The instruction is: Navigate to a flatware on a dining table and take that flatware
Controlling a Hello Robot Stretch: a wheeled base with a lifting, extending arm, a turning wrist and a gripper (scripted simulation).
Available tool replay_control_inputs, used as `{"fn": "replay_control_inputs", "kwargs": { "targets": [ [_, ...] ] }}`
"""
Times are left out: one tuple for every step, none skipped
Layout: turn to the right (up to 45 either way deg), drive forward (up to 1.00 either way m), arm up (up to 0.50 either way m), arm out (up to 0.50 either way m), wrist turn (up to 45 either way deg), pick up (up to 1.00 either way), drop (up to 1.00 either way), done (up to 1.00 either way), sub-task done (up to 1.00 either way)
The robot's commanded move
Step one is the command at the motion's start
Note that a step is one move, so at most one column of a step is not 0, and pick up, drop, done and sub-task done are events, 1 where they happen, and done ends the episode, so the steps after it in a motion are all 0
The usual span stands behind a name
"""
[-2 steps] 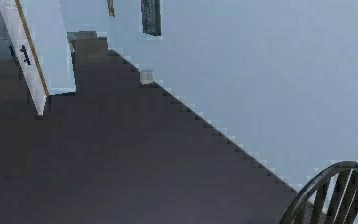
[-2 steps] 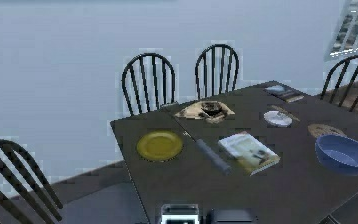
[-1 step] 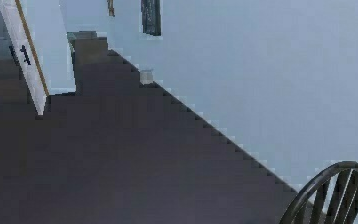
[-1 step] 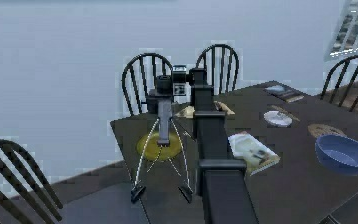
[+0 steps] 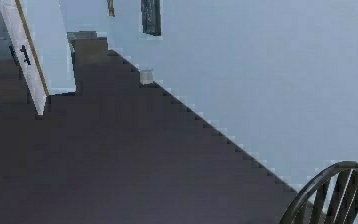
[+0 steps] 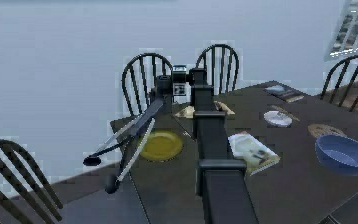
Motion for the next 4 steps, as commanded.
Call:
{"fn": "replay_control_inputs", "kwargs": {
  "targets": [
    [0.0,0.0,0.0,0.0,45.0,0.0,0.0,0.0,0.0],
    [0.0,0.0,0.0,0.0,45.0,0.0,0.0,0.0,0.0],
    [0.0,0.0,0.0,0.0,27.0,0.0,0.0,0.0,0.0],
    [0.0,0.0,-0.3,0.0,0.0,0.0,0.0,0.0,0.0]
  ]
}}
